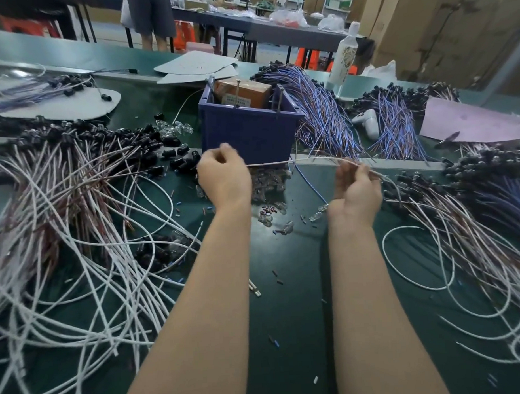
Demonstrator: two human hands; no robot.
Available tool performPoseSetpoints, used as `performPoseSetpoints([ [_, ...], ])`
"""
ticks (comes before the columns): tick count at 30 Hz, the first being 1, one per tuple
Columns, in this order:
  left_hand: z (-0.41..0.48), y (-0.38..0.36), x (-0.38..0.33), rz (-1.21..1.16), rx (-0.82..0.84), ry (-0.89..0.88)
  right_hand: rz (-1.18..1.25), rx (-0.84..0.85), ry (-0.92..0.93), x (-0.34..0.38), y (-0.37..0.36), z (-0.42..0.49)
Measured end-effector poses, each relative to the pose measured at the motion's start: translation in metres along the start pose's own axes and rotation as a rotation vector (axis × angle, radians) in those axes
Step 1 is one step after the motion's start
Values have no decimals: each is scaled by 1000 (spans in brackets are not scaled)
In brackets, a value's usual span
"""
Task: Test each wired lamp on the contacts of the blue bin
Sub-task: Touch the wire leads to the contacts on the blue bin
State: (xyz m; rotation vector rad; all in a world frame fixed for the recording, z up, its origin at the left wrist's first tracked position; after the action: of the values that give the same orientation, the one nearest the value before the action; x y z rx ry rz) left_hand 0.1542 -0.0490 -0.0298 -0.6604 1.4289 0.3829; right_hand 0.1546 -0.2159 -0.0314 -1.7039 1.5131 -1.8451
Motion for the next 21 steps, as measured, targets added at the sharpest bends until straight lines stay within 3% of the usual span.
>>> performPoseSetpoints([
  [3,-2,3,-1,143,-8,-50,59,18,-47,0,0,-2],
  [6,-11,-6,0,270,157,-45,102,61,-114,-6,-4,-7],
  [9,-15,-19,6,200,404,223,113,58,-135,-7,-4,-6],
  [11,-20,-24,6,81,440,347,87,45,-134,-9,-3,-4],
  [17,0,-2,1,-558,28,309,-216,-103,-39,-11,4,2],
  [19,8,7,1,-624,-108,240,-299,-114,-14,-10,6,3],
  [21,11,11,-1,-547,-155,178,-383,-127,14,-9,9,6],
])
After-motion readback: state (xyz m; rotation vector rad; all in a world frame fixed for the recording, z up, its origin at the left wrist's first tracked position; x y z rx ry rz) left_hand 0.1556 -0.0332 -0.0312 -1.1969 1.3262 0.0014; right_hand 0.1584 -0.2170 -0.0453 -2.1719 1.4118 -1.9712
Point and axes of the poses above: each hand's wrist, its own z-axis towards the middle knuckle, its own y-axis out of the back of the hand, x = y × z, the point moved 3 cm from there along z, towards the middle knuckle, and after that the axes turned 4 degrees about -y, right-handed, at the moved point
